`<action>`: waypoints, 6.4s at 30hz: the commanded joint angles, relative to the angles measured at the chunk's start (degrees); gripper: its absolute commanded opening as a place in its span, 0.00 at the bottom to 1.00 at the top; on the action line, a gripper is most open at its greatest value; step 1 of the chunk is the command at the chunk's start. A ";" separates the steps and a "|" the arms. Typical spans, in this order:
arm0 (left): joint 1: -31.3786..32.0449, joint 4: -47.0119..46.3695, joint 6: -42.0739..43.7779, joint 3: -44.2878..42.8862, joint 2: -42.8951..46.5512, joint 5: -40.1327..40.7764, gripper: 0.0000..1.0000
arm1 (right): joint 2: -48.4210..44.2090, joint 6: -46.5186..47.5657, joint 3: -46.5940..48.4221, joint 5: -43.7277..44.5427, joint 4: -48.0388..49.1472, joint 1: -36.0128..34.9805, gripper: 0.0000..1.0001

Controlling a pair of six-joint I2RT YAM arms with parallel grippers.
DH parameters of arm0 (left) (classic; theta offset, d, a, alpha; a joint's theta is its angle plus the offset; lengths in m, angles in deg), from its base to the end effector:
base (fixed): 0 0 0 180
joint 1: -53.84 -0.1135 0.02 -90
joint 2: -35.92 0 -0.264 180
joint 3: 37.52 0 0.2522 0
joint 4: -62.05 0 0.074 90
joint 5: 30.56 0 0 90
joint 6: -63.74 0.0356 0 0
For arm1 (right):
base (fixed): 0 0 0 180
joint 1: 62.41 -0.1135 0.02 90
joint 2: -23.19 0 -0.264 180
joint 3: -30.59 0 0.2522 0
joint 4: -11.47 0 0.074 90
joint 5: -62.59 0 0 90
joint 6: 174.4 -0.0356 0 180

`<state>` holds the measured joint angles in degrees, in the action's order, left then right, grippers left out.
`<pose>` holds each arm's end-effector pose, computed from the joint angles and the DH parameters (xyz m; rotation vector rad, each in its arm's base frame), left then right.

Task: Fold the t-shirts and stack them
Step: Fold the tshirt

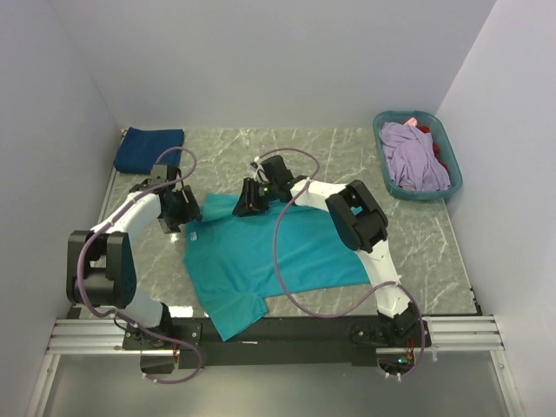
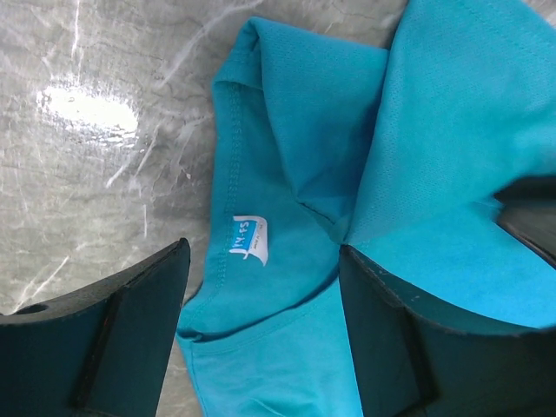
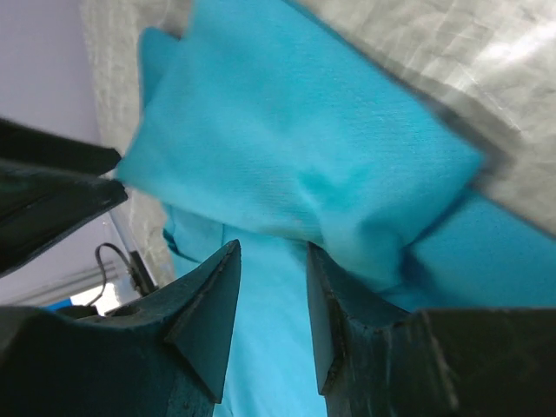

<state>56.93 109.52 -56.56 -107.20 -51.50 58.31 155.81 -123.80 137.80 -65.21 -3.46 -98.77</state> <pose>0.2938 -0.0166 0.2009 -0.6355 2.6508 -0.1979 0.3933 0.3166 0.1334 -0.3283 2.5000 1.3805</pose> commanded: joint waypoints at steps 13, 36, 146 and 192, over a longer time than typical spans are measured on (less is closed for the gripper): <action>-4.59 4.96 -3.53 -2.87 14.99 -1.95 0.74 | 0.89 2.65 1.38 3.08 -4.36 -0.64 0.44; 1.91 -4.01 2.44 -29.33 -23.94 -3.54 0.62 | -6.94 12.42 10.00 15.47 -10.79 -2.40 0.43; 8.59 -0.76 -1.60 -4.03 1.19 -7.14 0.01 | -18.27 15.84 -10.83 13.37 -8.14 -1.26 0.00; 11.50 0.92 -7.93 6.36 12.80 -4.76 0.82 | -26.17 22.61 -14.08 19.61 -26.43 3.56 0.40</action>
<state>70.25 111.18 -63.88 -96.41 -39.96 51.14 135.11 -102.49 124.58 -49.80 -29.62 -98.82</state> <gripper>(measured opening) 0.801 0.404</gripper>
